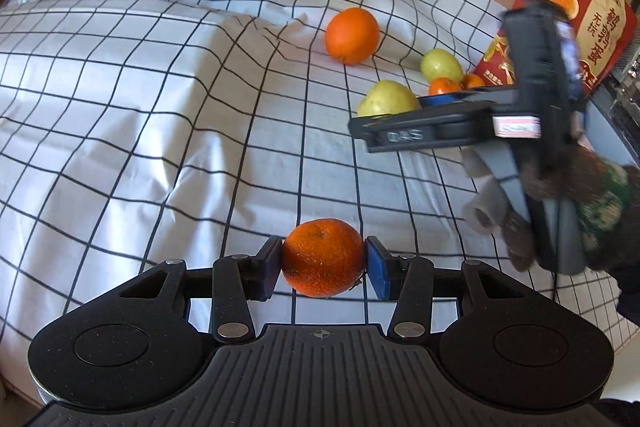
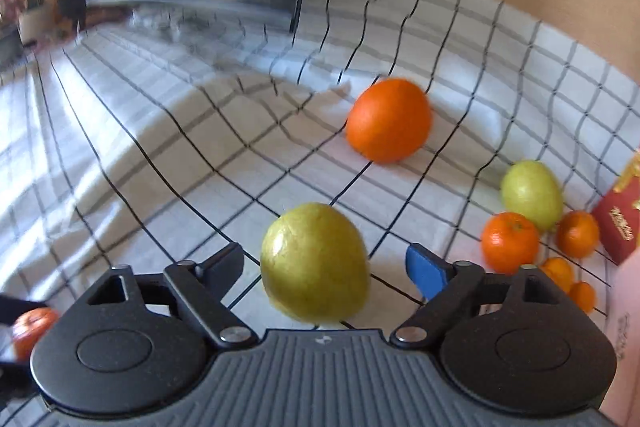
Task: Organize fruits
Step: 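Grasp the large yellow pear with the right gripper while the left gripper holds the tangerine, then lower the pear into the pink box with the right gripper while the left gripper drops its tangerine in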
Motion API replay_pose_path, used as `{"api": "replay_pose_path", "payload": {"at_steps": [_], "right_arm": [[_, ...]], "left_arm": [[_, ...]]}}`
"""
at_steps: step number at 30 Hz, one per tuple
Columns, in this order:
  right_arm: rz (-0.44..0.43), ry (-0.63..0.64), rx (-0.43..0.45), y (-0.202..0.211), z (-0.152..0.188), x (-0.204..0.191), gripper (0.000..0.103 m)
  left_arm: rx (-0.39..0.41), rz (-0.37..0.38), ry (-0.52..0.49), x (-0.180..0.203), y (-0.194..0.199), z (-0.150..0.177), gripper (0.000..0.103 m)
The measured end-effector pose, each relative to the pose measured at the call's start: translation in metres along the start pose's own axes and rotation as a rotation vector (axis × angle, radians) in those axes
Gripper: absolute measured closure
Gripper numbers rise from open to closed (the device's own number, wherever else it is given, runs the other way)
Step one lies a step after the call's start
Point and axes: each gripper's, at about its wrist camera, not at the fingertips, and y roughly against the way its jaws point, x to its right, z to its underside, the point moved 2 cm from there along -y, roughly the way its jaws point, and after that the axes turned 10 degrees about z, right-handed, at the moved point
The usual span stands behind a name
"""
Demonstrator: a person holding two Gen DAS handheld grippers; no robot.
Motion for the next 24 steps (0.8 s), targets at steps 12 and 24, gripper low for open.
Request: {"api": "replay_pose_path", "payload": {"at_steps": [12, 24], "right_arm": [[-0.037, -0.125, -0.027, 0.059, 0.03, 0.031, 0.043], [0.346, -0.388, -0.057, 0.175, 0.144, 0.158, 0.043]], "left_arm": [[-0.09, 0.158, -0.124, 0.041, -0.034, -0.01, 0.053], [-0.087, 0.467, -0.353, 0.193, -0.088, -0.09, 0.053]]}}
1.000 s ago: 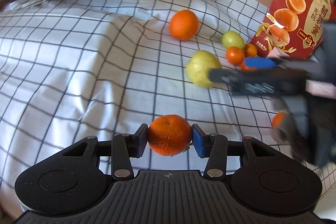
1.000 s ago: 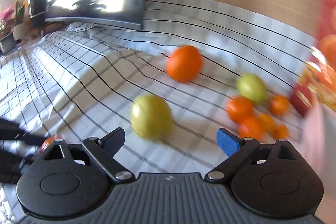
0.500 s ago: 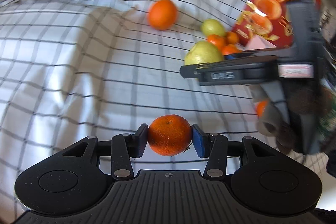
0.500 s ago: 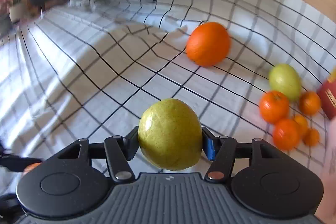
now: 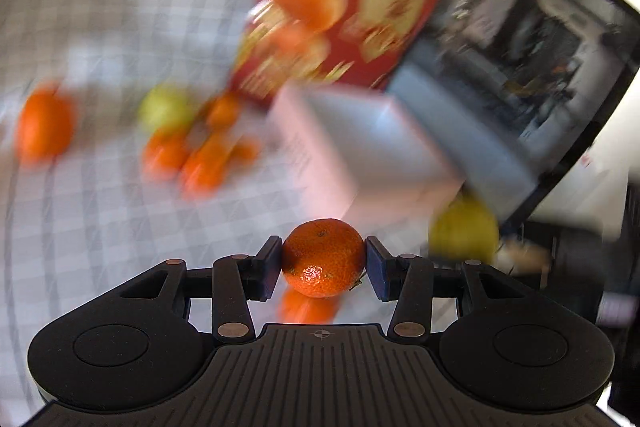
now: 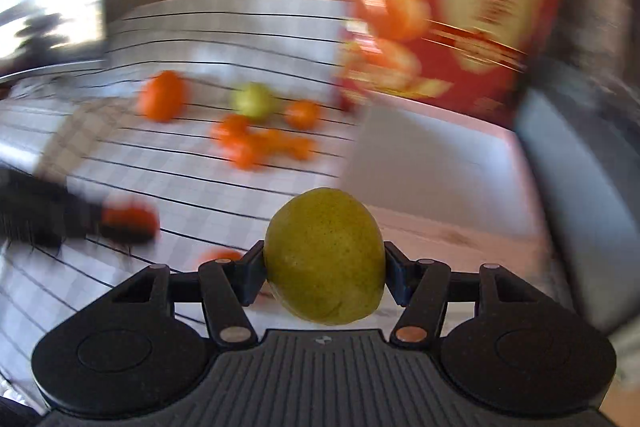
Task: Organize fruits
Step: 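Lower the pear into the pink box with the right gripper while the left gripper drops its tangerine in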
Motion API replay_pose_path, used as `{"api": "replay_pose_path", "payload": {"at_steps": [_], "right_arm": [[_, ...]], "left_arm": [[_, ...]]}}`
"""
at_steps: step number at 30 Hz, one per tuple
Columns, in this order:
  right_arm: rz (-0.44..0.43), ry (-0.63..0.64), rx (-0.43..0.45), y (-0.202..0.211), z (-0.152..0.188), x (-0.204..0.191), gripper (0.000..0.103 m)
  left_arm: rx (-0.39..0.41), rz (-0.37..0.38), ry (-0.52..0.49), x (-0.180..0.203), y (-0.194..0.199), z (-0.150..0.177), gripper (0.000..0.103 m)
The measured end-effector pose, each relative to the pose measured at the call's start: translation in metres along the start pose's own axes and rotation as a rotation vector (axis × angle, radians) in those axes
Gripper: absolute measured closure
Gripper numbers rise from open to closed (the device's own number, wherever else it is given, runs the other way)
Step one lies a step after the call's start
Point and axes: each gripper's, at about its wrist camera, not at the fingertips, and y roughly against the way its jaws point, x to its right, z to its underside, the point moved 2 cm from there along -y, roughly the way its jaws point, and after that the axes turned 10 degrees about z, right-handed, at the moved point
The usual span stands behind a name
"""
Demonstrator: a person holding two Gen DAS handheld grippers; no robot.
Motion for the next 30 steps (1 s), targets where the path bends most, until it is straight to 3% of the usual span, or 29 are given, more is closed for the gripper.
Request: {"api": "replay_pose_path", "payload": {"at_steps": [3, 6, 8, 11, 13, 18, 26, 30], "right_arm": [[0.055, -0.075, -0.021, 0.006, 0.018, 0.034, 0.043], [0.09, -0.126, -0.035, 0.011, 0.032, 0.055, 0.043], [0.099, -0.161, -0.043, 0.013, 0.04, 0.066, 0.043], [0.11, -0.193, -0.05, 0.014, 0.05, 0.076, 0.044], [0.111, -0.207, -0.057, 0.012, 0.052, 0.082, 0.044], [0.1, -0.201, -0.029, 0.005, 0.039, 0.092, 0.043], [0.061, -0.125, 0.047, -0.042, -0.035, 0.099, 0.044], [0.014, -0.137, -0.014, -0.091, -0.068, 0.094, 0.043]], "left_arm": [[0.073, 0.063, -0.055, 0.025, -0.029, -0.055, 0.052], [0.105, 0.098, -0.001, 0.029, -0.063, -0.097, 0.052], [0.141, 0.076, 0.036, 0.028, -0.075, -0.108, 0.053], [0.159, 0.1, 0.068, 0.025, -0.084, -0.107, 0.053], [0.154, 0.111, 0.065, 0.02, -0.083, -0.1, 0.053], [0.121, 0.038, 0.086, 0.008, -0.058, -0.058, 0.053], [0.003, -0.123, 0.131, -0.014, -0.007, 0.041, 0.053], [-0.007, -0.19, 0.189, -0.025, 0.016, 0.068, 0.053]]}}
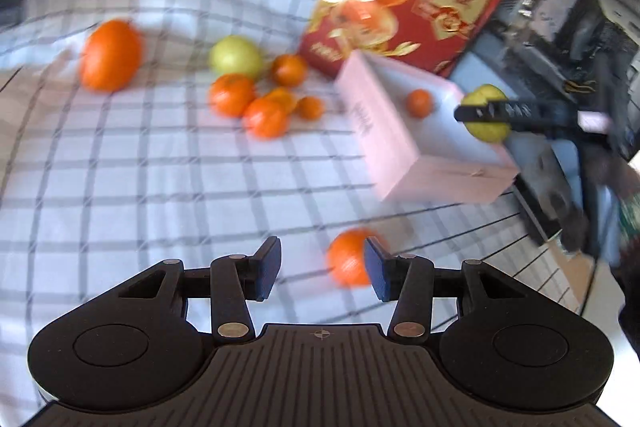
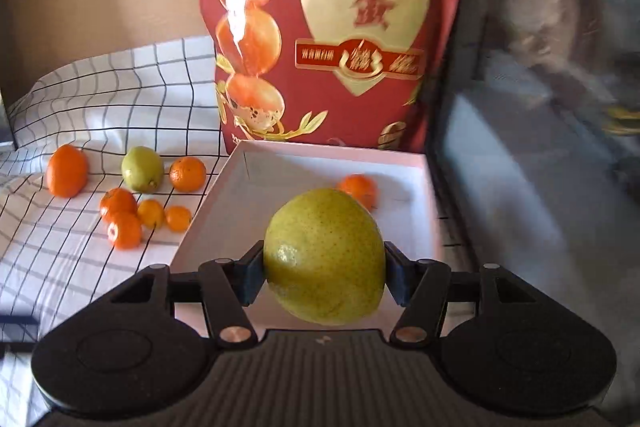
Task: Organize fruits
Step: 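Lower the pear into the pink box with the right gripper while the left gripper drops its tangerine in, then grasp another tangerine from the cloth with the left gripper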
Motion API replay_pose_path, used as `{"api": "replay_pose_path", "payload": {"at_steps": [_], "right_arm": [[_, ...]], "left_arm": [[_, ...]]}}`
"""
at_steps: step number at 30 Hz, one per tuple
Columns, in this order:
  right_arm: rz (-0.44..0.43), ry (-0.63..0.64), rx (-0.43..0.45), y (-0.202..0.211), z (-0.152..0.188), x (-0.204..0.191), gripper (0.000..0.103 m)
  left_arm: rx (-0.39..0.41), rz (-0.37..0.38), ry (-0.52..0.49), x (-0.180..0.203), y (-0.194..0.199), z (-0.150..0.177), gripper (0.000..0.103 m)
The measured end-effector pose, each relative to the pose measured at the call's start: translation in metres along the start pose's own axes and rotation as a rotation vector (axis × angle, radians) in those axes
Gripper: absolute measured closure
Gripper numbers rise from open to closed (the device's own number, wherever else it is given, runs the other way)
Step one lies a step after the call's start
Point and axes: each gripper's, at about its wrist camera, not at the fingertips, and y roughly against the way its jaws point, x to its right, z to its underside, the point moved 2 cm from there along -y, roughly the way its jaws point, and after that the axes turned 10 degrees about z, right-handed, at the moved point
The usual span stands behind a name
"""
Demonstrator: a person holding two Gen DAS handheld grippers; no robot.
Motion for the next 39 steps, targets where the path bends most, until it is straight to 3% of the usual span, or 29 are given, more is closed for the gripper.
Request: {"api": "replay_pose_path", "payload": {"at_steps": [8, 17, 26, 32, 39], "right_arm": [[0.008, 0.016, -0.168, -0.084, -0.004, -0.028, 0.044], [0.002, -0.004, -0.221, -0.087, 0.002, -0.025, 0.042], [0.016, -0.013, -0.053, -0.02, 0.008, -0.017, 0.036], [0.066, 0.031, 0.059, 0.039, 0.034, -0.031, 0.03], [0.086, 0.109, 0.043, 0.08, 0.086, -0.053, 0.028]], "left_arm": [[0.012, -0.099, 0.102, -0.029, 0.026, 0.022, 0.053], [-0.016, -0.102, 0.09, -0.033, 0.017, 0.021, 0.053], [-0.025, -0.056, 0.04, -0.027, -0.006, 0.006, 0.053], [0.022, -0.068, -0.033, -0.026, -0.021, -0.028, 0.053], [0.11, -0.111, 0.007, -0.043, -0.05, -0.082, 0.053]]}}
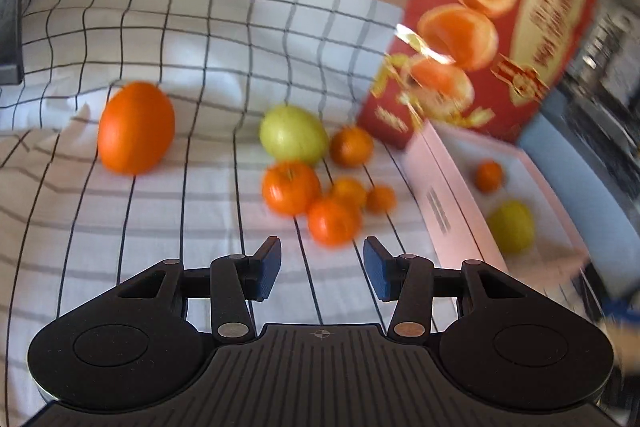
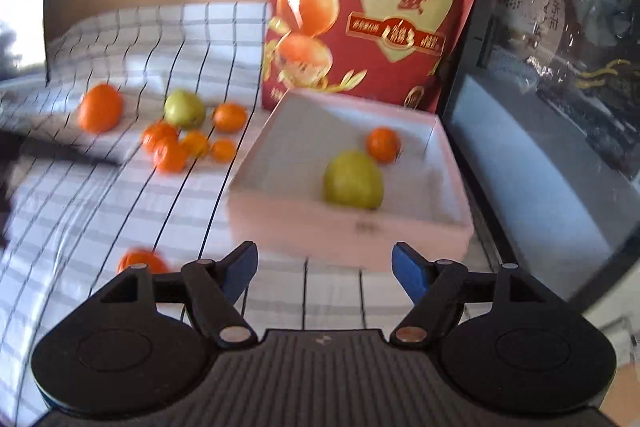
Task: Organize fruits
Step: 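Grasp another tangerine from the cloth with the left gripper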
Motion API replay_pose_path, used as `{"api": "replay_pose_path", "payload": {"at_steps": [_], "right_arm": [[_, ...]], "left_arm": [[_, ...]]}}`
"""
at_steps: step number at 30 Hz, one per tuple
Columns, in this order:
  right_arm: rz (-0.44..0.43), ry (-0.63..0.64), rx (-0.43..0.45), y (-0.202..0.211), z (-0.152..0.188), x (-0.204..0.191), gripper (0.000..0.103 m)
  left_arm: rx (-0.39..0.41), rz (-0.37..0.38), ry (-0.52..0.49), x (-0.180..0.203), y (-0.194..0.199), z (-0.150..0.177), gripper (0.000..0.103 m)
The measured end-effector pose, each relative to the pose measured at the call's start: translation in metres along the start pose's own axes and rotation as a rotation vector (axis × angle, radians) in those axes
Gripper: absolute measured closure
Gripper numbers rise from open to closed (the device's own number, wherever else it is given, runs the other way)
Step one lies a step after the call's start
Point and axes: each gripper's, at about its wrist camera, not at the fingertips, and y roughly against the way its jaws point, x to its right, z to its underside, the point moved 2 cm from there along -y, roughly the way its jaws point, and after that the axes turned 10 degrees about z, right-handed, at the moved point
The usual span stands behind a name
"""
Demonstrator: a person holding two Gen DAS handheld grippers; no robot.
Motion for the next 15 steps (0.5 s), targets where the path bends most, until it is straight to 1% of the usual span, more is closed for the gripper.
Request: {"api": "replay_pose_path", "payload": {"at_steps": [3, 5, 8, 10, 11, 13, 15], "right_arm": [[0.015, 0.033, -0.015, 0.01, 0.018, -0.009, 0.028], [0.016, 0.026, -0.037, 0.012, 0.027, -0.011, 0.028], [0.016, -0.01, -0.079, 0.012, 0.037, -0.009, 0.028], [0.021, -0.031, -0.101, 0.011, 0.043, -0.008, 0.028], [0.023, -0.04, -0.11, 0.01, 0.045, -0.007, 0.028], [0.027, -0.052, -0.12, 0.008, 0.047, -0.006, 0.028], [0.028, -0.062, -0.125, 0.007, 0.049, -0.006, 0.028]], "left_arm": [[0.003, -0.023, 0.04, -0.009, -0.015, -0.019, 0.053], [-0.004, -0.034, 0.056, -0.011, -0.024, -0.028, 0.053], [-0.013, -0.022, 0.076, -0.012, -0.036, -0.034, 0.053], [-0.015, -0.01, 0.077, -0.007, -0.041, -0.033, 0.053], [-0.017, 0.0, 0.056, -0.003, -0.043, -0.031, 0.053], [-0.026, 0.004, -0.021, 0.01, -0.047, -0.023, 0.053], [-0.058, -0.002, -0.104, 0.022, -0.054, -0.013, 0.053]]}}
